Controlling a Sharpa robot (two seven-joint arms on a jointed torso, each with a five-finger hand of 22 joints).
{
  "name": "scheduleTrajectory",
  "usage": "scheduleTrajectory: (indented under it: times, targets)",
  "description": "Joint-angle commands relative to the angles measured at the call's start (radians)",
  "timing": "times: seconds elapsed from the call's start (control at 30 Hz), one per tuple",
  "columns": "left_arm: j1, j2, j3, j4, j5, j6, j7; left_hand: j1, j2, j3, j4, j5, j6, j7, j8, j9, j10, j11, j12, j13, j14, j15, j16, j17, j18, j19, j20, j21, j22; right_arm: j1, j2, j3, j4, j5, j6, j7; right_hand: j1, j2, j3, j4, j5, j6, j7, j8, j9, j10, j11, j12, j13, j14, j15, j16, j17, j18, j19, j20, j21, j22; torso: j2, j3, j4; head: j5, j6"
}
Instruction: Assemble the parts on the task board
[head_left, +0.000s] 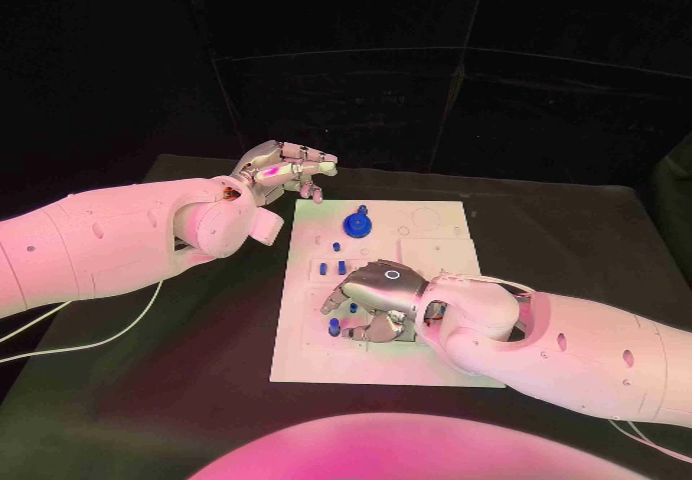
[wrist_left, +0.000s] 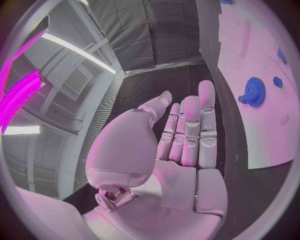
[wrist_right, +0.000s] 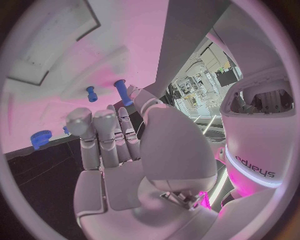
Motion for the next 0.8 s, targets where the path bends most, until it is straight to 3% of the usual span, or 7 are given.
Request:
scheduleTrajectory:
  times: [0.03, 0.3, 0.4, 0.47, 0.53, 0.6, 0.8]
  targets:
    - [0.001, 0.000, 0.001, 0.000, 0.004, 0.013, 0.000, 0.000, 0.015, 0.003, 0.001, 0.002, -0.007, 0.001, 0.006, 0.001, -0.006, 0.003, 0.004, -0.002, -0.006, -0.001, -0.005, -0.002, 0.005, 0.005, 0.005, -0.005, -0.002, 0.001, -0.017, 0.000, 0.017, 0.041, -0.081, 0.018, 0.005, 0.011, -0.013, 0.001, 0.009, -0.012, 0.002, -0.004, 0.001, -0.008, 0.000, 0.008, 0.001, -0.006, -0.001, -0.006, -0.004, 0.008, -0.007, 0.000, -0.008, -0.003, -0.001, 0.0010, -0.0019, -0.001, 0.002]
    - [0.001, -0.001, 0.001, -0.001, 0.004, 0.015, -0.003, 0.000, 0.015, 0.003, 0.001, 0.002, -0.007, 0.001, 0.006, 0.001, -0.006, 0.003, 0.004, -0.002, -0.006, -0.001, -0.005, -0.003, 0.005, 0.005, 0.005, -0.005, -0.002, 0.021, -0.156, 0.003, 0.107, 0.283, -0.199, 0.014, -0.025, 0.037, -0.071, 0.038, 0.008, 0.024, 0.026, 0.013, 0.009, 0.113, -0.015, 0.102, 0.022, 0.020, -0.011, 0.034, 0.047, -0.002, 0.033, -0.008, 0.018, 0.038, -0.002, -0.0015, 0.0011, -0.038, 0.021]
    - [0.001, -0.002, 0.000, 0.000, 0.004, 0.015, -0.003, 0.000, 0.015, 0.003, 0.001, 0.002, -0.007, 0.001, 0.006, 0.001, -0.006, 0.003, 0.004, -0.002, -0.006, -0.001, -0.005, -0.003, 0.005, 0.005, 0.005, -0.005, -0.002, 0.048, -0.233, 0.004, 0.135, 0.399, -0.220, -0.032, -0.058, 0.026, -0.115, 0.058, 0.000, 0.102, -0.012, 0.060, 0.025, 0.348, -0.067, 0.289, 0.116, 0.053, -0.049, 0.098, 0.135, -0.020, 0.099, -0.035, 0.080, 0.126, -0.003, -0.0018, -0.0025, -0.057, 0.028]
    - [0.001, -0.003, 0.000, 0.000, 0.004, 0.014, -0.004, 0.000, 0.015, 0.003, 0.001, 0.002, -0.007, 0.001, 0.006, 0.001, -0.006, 0.003, 0.004, -0.002, -0.006, -0.001, -0.005, -0.003, 0.005, 0.005, 0.005, -0.005, -0.002, 0.060, -0.287, 0.005, 0.154, 0.439, -0.207, -0.082, -0.091, 0.028, -0.169, 0.092, -0.007, 0.124, -0.038, 0.091, 0.030, 0.360, -0.093, 0.501, 0.293, 0.073, -0.082, 0.152, 0.209, -0.035, 0.144, -0.069, 0.124, 0.188, -0.004, -0.0020, -0.0053, -0.070, 0.031]
    - [0.001, -0.004, 0.000, 0.000, 0.004, 0.013, -0.004, 0.000, 0.015, 0.003, 0.001, 0.002, -0.007, 0.001, 0.006, 0.001, -0.006, 0.003, 0.004, -0.002, -0.006, -0.001, -0.005, -0.003, 0.005, 0.005, 0.005, -0.005, -0.002, 0.065, -0.322, 0.005, 0.165, 0.458, -0.185, -0.127, -0.116, 0.039, -0.221, 0.132, 0.041, 0.123, -0.038, 0.117, 0.034, 0.344, -0.103, 0.780, 0.588, 0.081, -0.085, 0.196, 0.274, -0.044, 0.169, -0.072, 0.153, 0.231, -0.005, -0.0030, -0.0082, -0.080, 0.035]
    - [0.001, -0.005, 0.000, 0.001, 0.004, 0.013, -0.004, 0.000, 0.015, 0.003, 0.001, 0.002, -0.007, 0.001, 0.006, 0.001, -0.006, 0.003, 0.004, -0.002, -0.006, -0.001, -0.005, -0.003, 0.005, 0.005, 0.005, -0.005, -0.002, 0.070, -0.368, 0.004, 0.179, 0.478, -0.145, -0.197, -0.130, 0.042, -0.271, 0.162, -0.003, 0.130, -0.046, 0.147, 0.043, 0.342, -0.103, 0.938, 0.762, 0.087, -0.077, 0.231, 0.326, -0.049, 0.190, -0.078, 0.176, 0.267, -0.005, -0.0029, -0.0119, -0.095, 0.041]
    - [0.001, -0.002, -0.001, 0.002, 0.004, 0.013, -0.005, 0.000, 0.015, 0.003, 0.001, 0.002, -0.007, 0.001, 0.006, 0.001, -0.006, 0.003, 0.004, -0.002, -0.006, -0.001, -0.005, -0.003, 0.005, 0.005, 0.005, -0.005, -0.002, 0.075, -0.459, 0.004, 0.209, 0.463, -0.096, -0.360, -0.125, 0.077, -0.352, 0.220, -0.017, 0.129, -0.052, 0.189, 0.063, 0.327, -0.101, 1.045, 0.900, 0.096, -0.082, 0.288, 0.415, -0.063, 0.221, -0.075, 0.214, 0.326, -0.004, -0.0037, -0.0210, -0.106, 0.047]
